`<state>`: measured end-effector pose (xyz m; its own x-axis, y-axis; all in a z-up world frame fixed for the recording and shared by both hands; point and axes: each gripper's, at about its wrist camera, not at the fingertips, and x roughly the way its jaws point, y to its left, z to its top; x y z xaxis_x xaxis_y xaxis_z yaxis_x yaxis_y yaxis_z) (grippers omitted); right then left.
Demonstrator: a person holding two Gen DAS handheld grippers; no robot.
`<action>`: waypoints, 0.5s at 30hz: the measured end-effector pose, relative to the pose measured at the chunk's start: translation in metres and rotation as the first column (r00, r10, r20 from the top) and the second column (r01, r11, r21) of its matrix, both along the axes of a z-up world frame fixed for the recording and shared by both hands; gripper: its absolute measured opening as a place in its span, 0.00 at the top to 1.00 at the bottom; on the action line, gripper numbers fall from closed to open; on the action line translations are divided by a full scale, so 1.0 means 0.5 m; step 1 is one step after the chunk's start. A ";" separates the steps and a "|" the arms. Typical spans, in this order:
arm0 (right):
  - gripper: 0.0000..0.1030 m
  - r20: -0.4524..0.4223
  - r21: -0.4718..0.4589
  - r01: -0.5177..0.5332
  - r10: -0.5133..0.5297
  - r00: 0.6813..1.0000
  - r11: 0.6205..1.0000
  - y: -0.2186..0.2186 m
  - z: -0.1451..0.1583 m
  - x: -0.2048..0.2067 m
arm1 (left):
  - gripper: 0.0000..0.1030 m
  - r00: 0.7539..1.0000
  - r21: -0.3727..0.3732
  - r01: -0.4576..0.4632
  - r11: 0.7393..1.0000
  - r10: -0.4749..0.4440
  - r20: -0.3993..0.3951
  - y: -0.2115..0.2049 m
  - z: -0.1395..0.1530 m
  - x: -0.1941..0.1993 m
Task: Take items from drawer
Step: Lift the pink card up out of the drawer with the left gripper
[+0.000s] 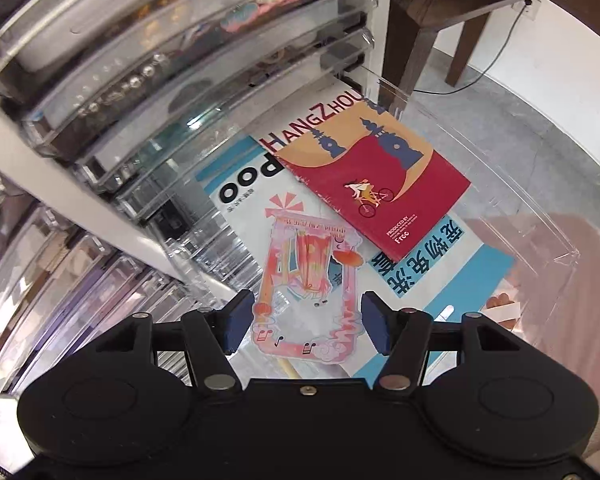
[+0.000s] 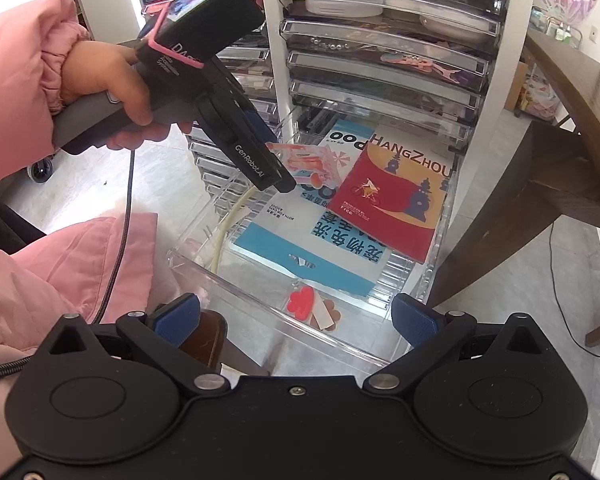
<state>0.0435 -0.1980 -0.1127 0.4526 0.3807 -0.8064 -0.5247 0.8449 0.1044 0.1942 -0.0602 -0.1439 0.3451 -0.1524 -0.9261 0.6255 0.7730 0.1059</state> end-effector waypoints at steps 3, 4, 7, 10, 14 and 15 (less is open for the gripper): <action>0.00 0.002 -0.001 -0.002 0.002 1.000 1.000 0.001 0.000 -0.001 | 0.44 1.000 -0.002 0.003 1.000 -0.003 0.007 0.001 0.006 -0.010; 0.00 0.002 -0.001 -0.003 0.003 1.000 1.000 0.001 0.001 -0.001 | 0.44 1.000 -0.005 0.005 1.000 -0.005 0.011 0.001 0.009 -0.013; 0.00 0.004 -0.001 -0.005 0.005 1.000 1.000 0.002 0.001 -0.002 | 0.44 1.000 -0.013 0.011 1.000 -0.011 0.024 0.002 0.020 -0.021; 0.00 0.005 -0.002 -0.007 0.007 1.000 1.000 0.003 0.001 -0.003 | 0.44 0.999 -0.016 0.010 1.000 -0.010 0.039 0.004 0.035 -0.027; 0.00 0.007 -0.004 -0.009 0.009 1.000 1.000 0.005 0.002 -0.004 | 0.44 0.998 -0.020 0.016 1.000 -0.015 0.066 0.000 0.058 -0.039; 0.00 0.007 -0.004 -0.009 0.009 1.000 1.000 0.005 0.002 -0.004 | 0.44 0.997 -0.019 0.021 1.000 -0.020 0.080 -0.003 0.066 -0.044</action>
